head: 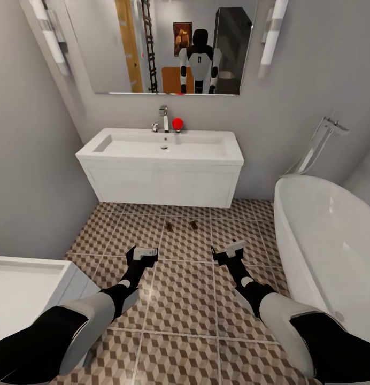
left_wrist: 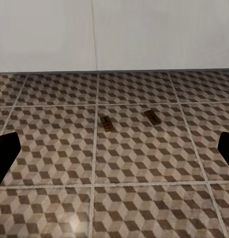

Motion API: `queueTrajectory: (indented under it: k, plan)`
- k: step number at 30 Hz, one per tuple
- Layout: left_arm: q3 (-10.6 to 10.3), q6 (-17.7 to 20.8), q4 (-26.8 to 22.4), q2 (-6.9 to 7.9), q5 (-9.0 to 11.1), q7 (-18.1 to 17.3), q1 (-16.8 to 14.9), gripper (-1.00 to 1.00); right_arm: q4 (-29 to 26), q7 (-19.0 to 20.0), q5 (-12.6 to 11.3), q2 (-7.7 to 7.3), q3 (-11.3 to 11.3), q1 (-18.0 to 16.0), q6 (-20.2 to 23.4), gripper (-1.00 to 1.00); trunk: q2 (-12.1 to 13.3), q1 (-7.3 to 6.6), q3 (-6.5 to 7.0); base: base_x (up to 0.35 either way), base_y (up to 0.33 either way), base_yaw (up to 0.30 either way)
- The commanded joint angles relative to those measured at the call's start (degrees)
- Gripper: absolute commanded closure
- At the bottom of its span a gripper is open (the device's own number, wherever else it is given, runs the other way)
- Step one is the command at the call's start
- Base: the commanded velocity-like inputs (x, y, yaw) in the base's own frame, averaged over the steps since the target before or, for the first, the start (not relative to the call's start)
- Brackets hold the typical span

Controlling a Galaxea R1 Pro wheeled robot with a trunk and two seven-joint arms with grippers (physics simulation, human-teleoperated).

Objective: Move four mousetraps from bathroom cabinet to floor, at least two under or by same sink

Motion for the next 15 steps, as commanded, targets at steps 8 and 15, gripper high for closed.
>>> queueTrajectory:
  k: [8,15]
  plan:
    - [-0.5,-0.35,0.25,-0.05,0.34,0.21,-0.08,-1.0,0.08,-0.6,0.36,0.01,0.37,-0.05,-0.07,-1.0,3.18,-1.76,1.39,0.0,0.0,0.0]
    - [-0.5,-0.35,0.23,-0.05,0.34,0.21,-0.1,-1.0,0.08,-0.6,0.33,0.01,0.39,-0.05,-0.07,-1.0,5.99,-3.29,2.64,0.0,0.0,0.0]
